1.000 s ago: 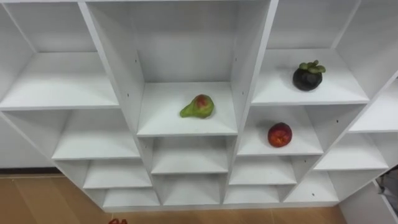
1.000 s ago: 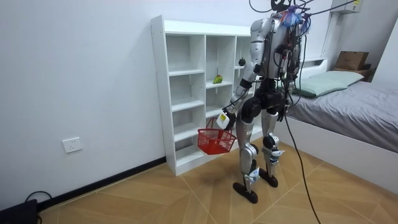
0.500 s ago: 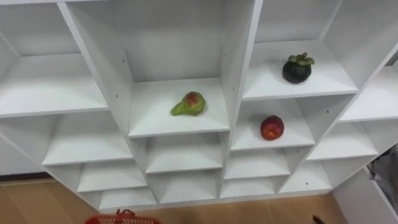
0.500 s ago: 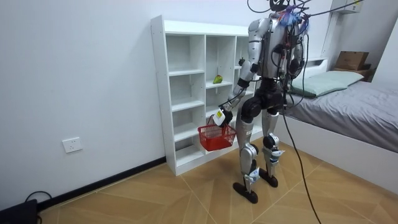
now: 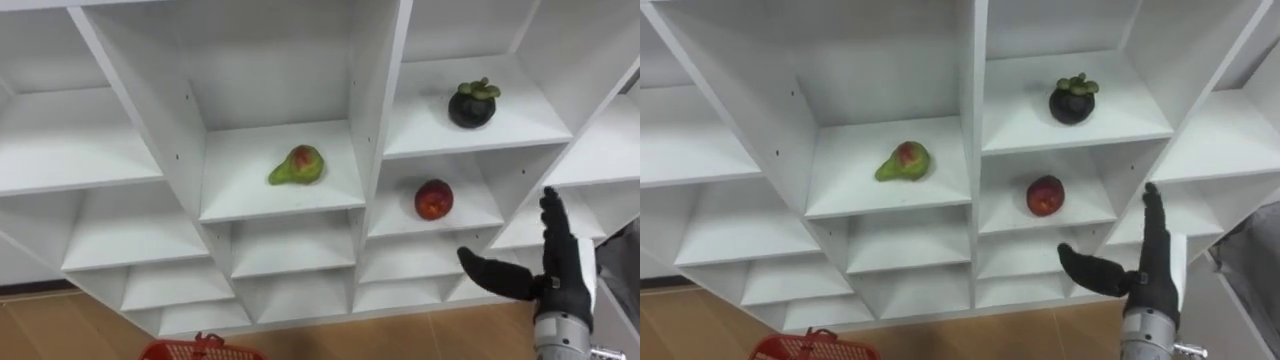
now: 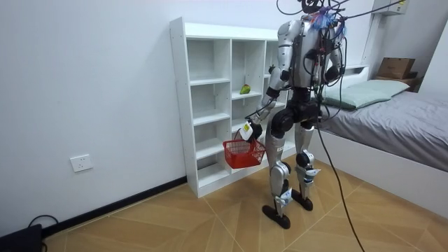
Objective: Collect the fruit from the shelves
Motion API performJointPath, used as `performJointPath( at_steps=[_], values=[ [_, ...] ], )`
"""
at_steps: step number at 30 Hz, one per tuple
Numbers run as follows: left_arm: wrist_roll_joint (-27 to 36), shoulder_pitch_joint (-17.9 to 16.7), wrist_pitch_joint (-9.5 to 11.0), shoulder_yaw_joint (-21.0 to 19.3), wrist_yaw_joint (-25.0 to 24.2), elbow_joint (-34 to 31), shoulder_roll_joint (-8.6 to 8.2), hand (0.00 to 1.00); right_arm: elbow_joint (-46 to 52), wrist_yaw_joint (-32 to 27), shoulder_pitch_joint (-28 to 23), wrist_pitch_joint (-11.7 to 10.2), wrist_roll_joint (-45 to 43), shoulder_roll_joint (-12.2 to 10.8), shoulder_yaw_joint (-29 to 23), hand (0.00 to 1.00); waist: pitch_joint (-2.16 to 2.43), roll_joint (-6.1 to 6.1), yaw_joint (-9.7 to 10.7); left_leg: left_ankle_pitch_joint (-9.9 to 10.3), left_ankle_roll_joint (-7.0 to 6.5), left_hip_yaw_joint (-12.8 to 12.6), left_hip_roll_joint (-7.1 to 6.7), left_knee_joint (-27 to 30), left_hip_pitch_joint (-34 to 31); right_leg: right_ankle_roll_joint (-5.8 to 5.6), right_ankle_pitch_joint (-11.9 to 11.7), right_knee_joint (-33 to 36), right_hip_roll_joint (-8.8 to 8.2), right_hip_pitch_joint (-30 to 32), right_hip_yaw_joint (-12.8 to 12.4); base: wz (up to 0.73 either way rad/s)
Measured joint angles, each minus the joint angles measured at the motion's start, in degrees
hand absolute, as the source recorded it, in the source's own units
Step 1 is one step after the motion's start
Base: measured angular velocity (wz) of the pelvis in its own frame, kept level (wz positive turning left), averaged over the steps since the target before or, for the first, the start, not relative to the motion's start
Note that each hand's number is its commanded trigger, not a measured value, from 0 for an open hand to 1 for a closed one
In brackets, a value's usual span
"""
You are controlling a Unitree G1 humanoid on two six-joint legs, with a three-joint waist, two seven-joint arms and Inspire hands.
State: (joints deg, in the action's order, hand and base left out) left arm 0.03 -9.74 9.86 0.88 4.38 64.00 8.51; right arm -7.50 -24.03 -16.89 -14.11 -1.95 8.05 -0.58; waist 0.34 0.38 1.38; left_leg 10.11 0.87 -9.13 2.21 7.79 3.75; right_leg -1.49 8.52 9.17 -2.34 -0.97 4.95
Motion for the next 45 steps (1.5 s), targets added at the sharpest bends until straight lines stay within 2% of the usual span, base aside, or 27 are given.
performJointPath(
  at_steps=[4,10,16,20,24,27,40,45],
  values=[
    [0.4,-0.1,0.8,0.1,0.0,-0.2,0.09,1.0,4.8,-2.0,0.1,-1.1,1.6,0.1,1.2,0.0,-0.32,-0.54,-0.1,0.0,0.01,-0.1,0.03,0.0,0.0,0.0,0.0,0.1,0.01,0.1,-0.1,-0.01],
    [0.5,-0.8,1.8,0.9,-0.2,-0.1,1.2,1.0,8.3,-4.1,0.2,-3.9,1.7,0.7,2.2,0.0,-0.4,-0.74,-0.4,0.0,0.01,-0.1,0.07,0.0,0.1,0.02,0.0,0.4,0.04,-0.1,-0.1,0.0],
    [0.4,-1.0,1.9,1.1,-1.1,0.2,1.39,1.0,8.5,-6.3,0.2,-4.2,-0.6,1.4,2.4,0.0,-0.53,-0.58,-0.9,0.0,0.01,-0.4,0.12,-0.1,0.0,0.04,0.0,0.5,0.04,0.0,-0.1,0.0],
    [0.4,-0.5,1.8,1.7,-1.3,0.1,1.38,1.0,8.5,-7.3,0.3,-4.3,-6.3,4.0,3.9,0.0,-0.56,-0.54,-1.8,0.0,0.01,-0.4,0.12,-0.1,-0.1,0.04,0.0,0.5,0.07,0.3,-0.2,0.0],
    [0.4,-0.2,1.7,1.7,-1.6,0.1,1.38,1.0,9.5,-7.1,0.4,-4.3,-11.1,4.2,5.0,0.0,-0.55,-0.57,-2.2,0.0,0.02,-0.4,0.12,-0.3,-0.3,0.03,0.0,0.5,0.11,0.3,-0.2,0.0],
    [0.4,0.1,1.7,1.7,-2.0,0.1,1.38,1.0,10.6,-6.9,0.5,-4.3,-11.6,4.3,6.2,0.0,-0.54,-0.65,-2.2,0.0,0.02,-0.4,0.12,-0.3,-0.2,0.03,0.0,0.4,0.1,0.3,-0.2,0.0],
    [0.3,0.8,1.7,1.6,-3.0,0.0,1.4,1.0,12.2,-5.7,0.6,-4.3,-11.6,5.7,6.0,0.0,-0.45,-0.77,-3.3,0.0,0.02,-0.4,0.12,-0.3,-0.1,0.04,0.0,0.5,0.1,0.1,-0.2,0.0],
    [0.3,0.9,1.6,1.6,-4.1,0.0,1.6,1.0,13.1,-7.1,5.5,-4.4,-11.4,6.0,5.4,0.0,-0.43,-1.43,-2.9,0.0,0.02,-0.3,0.12,-0.2,0.0,0.04,0.0,0.4,0.09,-0.1,0.0,0.01]
  ],
)
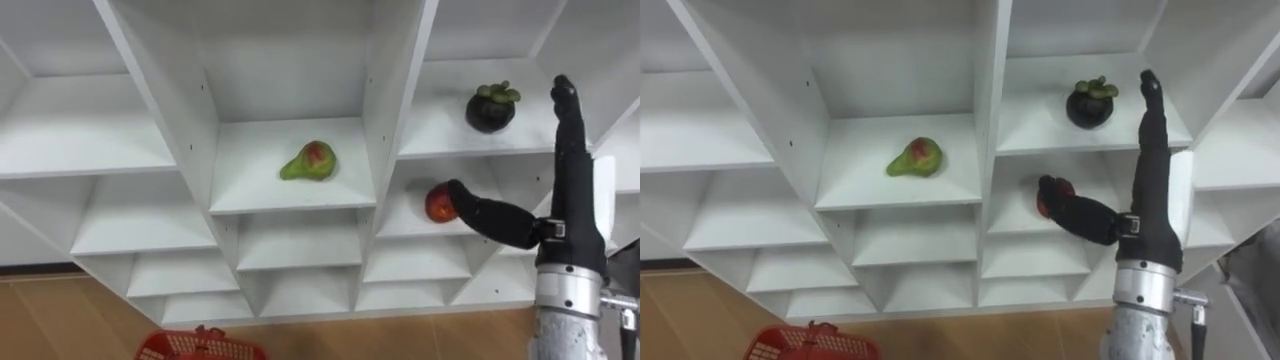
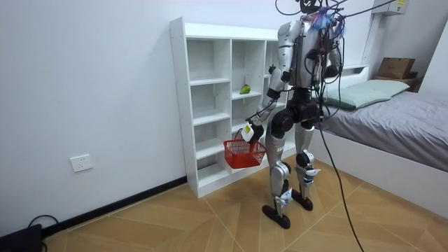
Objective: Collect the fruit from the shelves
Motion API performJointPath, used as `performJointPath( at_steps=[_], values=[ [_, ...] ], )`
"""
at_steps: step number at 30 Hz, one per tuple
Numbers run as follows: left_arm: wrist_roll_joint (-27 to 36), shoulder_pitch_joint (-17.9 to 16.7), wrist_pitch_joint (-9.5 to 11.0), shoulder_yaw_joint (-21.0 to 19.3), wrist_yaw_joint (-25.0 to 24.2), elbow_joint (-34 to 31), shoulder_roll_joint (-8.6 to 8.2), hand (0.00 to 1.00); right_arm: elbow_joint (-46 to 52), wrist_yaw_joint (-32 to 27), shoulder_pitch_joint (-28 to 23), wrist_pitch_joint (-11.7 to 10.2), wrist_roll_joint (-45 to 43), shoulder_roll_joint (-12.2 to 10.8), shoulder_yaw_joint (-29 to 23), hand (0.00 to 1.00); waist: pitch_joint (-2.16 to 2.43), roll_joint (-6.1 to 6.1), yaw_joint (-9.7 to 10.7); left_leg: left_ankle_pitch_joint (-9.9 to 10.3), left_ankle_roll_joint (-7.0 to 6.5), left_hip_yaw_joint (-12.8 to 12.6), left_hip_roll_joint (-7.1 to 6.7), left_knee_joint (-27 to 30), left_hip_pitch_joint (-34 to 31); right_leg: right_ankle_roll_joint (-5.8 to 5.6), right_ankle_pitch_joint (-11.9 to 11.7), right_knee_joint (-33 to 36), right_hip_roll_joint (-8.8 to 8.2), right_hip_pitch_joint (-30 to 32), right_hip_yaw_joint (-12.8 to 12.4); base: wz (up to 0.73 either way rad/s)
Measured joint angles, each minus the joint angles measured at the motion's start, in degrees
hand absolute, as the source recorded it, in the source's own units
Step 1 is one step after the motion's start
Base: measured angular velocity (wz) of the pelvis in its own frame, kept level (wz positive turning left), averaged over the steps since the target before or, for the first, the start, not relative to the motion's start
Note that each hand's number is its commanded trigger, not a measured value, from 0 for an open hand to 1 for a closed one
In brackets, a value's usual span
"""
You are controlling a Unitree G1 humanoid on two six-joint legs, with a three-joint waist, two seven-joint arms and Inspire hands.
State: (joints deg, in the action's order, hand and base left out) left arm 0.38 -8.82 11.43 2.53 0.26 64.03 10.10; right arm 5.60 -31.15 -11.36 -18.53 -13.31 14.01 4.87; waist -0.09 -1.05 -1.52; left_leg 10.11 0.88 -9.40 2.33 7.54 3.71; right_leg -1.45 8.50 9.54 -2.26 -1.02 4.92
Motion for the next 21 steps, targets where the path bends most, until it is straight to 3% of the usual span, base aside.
performJointPath(
  at_steps=[7,21],
  values=[
    [0.0,-0.2,-0.2,0.0,-1.0,0.0,0.32,1.0,0.0,-3.3,1.7,-0.9,2.5,0.0,-1.9,0.0,-0.03,-1.23,-0.1,0.0,0.0,0.2,0.0,0.0,-0.2,0.0,0.0,-0.2,-0.03,0.0,0.4,0.01],
    [-2.5,-0.8,-0.2,-0.4,-1.0,0.0,0.4,1.0,-0.4,-3.6,3.5,-1.5,6.4,0.9,-5.1,0.0,-0.2,-0.76,-0.2,0.0,0.01,0.7,0.01,0.2,-0.6,0.02,0.0,0.0,-0.08,0.0,1.0,0.0]
  ],
)
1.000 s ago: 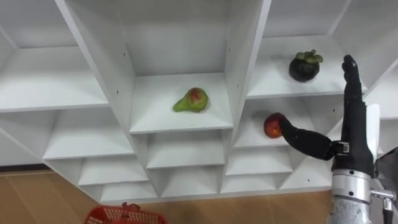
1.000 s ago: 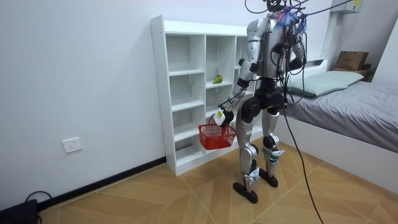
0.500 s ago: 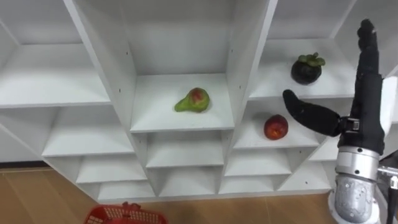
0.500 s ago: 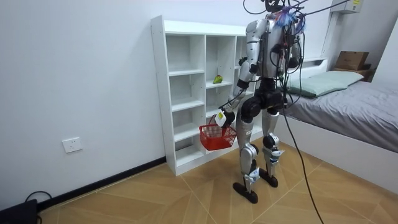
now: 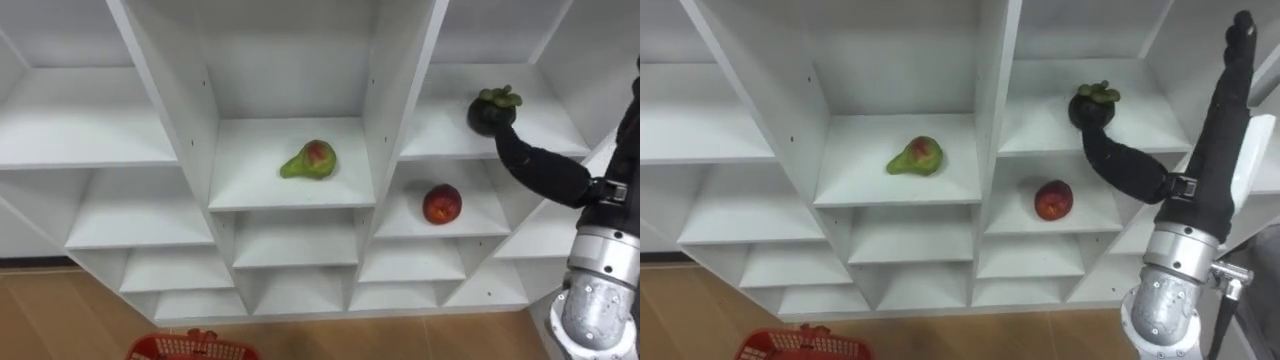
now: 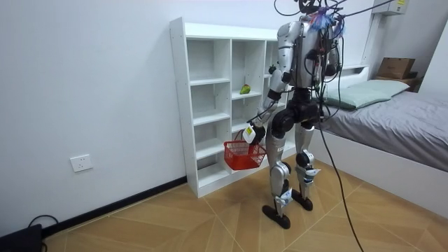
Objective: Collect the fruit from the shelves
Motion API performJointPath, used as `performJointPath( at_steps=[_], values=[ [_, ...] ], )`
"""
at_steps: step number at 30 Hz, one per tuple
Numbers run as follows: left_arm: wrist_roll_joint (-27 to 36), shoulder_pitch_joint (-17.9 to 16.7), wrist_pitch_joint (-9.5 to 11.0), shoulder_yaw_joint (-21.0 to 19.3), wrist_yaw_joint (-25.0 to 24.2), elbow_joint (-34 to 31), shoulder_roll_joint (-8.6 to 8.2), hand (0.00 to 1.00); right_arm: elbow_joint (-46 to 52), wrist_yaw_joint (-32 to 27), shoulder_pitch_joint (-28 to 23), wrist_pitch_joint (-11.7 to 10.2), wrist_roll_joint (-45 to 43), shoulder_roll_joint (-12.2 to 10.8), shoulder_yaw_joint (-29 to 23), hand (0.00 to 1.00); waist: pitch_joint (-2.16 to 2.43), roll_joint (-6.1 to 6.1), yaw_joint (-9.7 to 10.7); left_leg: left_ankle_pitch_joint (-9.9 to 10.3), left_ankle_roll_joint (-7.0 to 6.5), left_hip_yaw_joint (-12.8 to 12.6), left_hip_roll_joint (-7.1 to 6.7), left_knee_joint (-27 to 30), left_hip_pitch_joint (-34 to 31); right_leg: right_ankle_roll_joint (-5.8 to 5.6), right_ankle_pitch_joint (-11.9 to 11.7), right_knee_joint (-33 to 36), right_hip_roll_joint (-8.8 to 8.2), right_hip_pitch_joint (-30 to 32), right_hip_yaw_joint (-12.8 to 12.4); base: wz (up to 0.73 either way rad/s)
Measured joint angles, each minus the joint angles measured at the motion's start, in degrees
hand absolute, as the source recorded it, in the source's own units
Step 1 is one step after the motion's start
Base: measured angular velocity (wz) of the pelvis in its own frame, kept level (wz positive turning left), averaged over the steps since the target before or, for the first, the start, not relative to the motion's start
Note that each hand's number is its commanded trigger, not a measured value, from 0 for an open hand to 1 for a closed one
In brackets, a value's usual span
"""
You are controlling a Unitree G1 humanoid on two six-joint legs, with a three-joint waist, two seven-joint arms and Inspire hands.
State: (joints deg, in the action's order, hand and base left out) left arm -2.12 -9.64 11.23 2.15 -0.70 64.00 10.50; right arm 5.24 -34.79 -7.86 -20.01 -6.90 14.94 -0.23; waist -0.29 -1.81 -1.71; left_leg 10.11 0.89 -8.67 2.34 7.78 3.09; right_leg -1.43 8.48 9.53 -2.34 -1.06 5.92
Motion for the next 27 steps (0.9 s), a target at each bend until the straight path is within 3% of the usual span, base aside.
performJointPath(
  at_steps=[10,14,17,23,27],
  values=[
    [-2.5,0.6,-0.6,-0.9,0.1,-0.5,0.0,1.0,-4.9,4.7,0.6,0.3,2.2,1.3,0.0,0.0,0.07,-0.08,-0.1,0.0,0.01,0.8,-0.03,0.1,-0.5,0.01,0.0,-0.6,-0.05,0.1,0.6,0.03],
    [-2.5,1.2,-1.4,-0.9,0.1,-0.5,0.11,1.0,-5.6,8.7,0.6,1.5,4.6,1.4,0.1,0.0,-0.04,-0.57,-0.1,0.0,0.01,0.8,-0.03,0.0,-0.5,0.01,0.0,-0.7,-0.04,0.1,0.6,0.0],
    [-2.5,1.1,-2.0,-1.0,0.1,-0.5,0.25,1.0,-6.2,10.8,0.8,2.7,5.6,1.4,0.1,0.0,0.21,-1.4,-0.2,0.0,0.01,0.9,-0.03,0.0,-0.5,0.01,0.0,-0.6,-0.04,0.1,0.6,0.0],
    [-2.5,1.1,-3.9,-2.0,-0.1,-1.1,0.24,1.0,-6.2,13.3,3.8,5.0,6.8,1.4,-0.1,0.0,0.35,-1.8,-0.1,0.0,0.01,1.0,-0.03,0.4,-0.5,0.08,-0.1,-0.4,-0.1,-0.1,0.8,0.0],
    [-2.6,1.4,-3.9,-2.0,-1.1,-1.2,0.25,1.0,-6.2,15.9,7.2,5.2,10.0,1.4,-0.1,0.0,0.09,-1.53,-0.1,0.0,0.01,1.0,0.0,0.7,-0.3,0.09,-0.1,0.2,-0.14,-0.2,0.8,0.0]
  ],
)
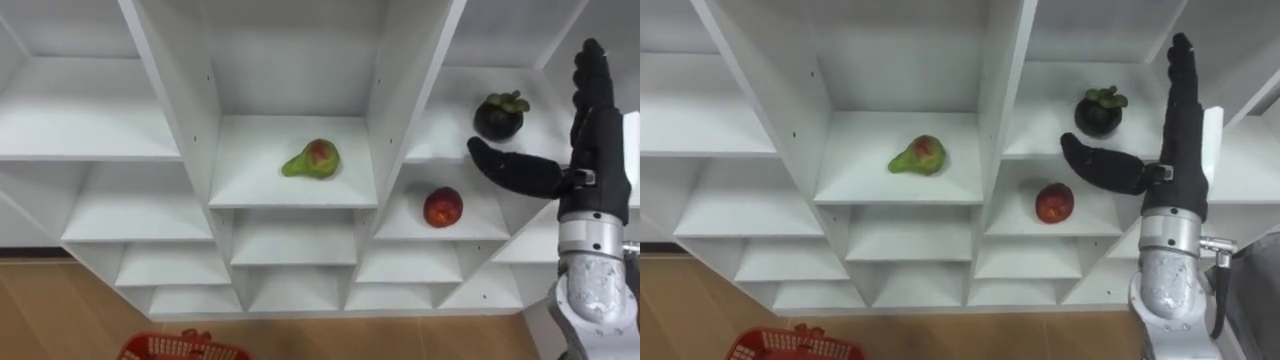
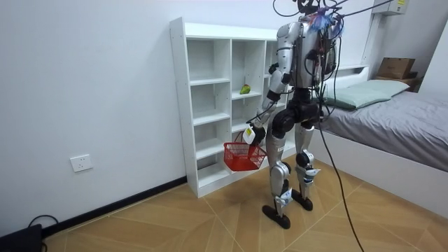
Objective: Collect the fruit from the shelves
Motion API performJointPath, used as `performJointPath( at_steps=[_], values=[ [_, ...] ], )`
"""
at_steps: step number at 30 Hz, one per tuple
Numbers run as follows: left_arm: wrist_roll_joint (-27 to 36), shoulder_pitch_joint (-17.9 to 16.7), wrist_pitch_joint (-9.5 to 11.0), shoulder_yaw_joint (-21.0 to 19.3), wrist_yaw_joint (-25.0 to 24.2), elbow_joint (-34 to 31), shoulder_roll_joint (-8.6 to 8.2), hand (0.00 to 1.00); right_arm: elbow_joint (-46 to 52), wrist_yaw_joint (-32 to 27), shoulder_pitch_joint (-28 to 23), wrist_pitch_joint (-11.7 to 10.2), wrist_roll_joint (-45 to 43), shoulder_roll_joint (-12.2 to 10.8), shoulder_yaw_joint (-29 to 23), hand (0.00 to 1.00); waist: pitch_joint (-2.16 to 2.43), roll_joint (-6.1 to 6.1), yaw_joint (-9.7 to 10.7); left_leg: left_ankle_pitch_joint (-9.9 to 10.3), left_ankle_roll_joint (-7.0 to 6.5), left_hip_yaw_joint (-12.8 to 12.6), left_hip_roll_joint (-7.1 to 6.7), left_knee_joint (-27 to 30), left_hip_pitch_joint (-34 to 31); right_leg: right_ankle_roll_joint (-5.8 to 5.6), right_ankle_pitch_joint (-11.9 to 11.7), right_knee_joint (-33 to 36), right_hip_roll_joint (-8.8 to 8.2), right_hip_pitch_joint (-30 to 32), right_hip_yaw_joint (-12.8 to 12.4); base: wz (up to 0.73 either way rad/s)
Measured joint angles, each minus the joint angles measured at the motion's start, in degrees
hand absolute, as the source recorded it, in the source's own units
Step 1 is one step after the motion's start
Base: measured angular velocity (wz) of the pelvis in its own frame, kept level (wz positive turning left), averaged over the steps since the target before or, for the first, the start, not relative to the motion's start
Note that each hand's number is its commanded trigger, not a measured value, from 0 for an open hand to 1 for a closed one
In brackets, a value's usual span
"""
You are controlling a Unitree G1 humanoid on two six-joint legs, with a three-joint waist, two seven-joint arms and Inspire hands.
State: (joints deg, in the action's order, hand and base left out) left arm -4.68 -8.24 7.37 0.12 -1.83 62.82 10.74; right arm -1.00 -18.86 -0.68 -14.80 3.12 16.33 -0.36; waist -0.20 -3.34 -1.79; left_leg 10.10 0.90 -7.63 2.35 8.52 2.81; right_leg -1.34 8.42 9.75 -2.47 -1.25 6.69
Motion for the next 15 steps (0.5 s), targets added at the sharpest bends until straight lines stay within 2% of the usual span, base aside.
performJointPath(
  at_steps=[6,15],
  values=[
    [0.0,-0.8,0.0,0.0,0.0,-1.3,-0.01,1.0,0.0,1.8,2.6,-0.1,1.3,0.1,0.0,0.0,-0.09,-0.11,-0.1,0.0,0.01,0.2,0.0,0.2,-0.1,0.08,0.0,0.0,-0.01,0.0,0.3,0.0],
    [0.2,-1.3,0.2,0.0,-0.1,-3.6,0.0,1.0,0.0,5.1,2.7,-0.1,1.4,0.2,-0.7,0.0,-0.18,0.06,0.0,0.0,0.01,0.2,0.0,0.0,-0.2,0.08,0.0,-0.1,0.0,0.1,0.5,0.0]
  ],
)
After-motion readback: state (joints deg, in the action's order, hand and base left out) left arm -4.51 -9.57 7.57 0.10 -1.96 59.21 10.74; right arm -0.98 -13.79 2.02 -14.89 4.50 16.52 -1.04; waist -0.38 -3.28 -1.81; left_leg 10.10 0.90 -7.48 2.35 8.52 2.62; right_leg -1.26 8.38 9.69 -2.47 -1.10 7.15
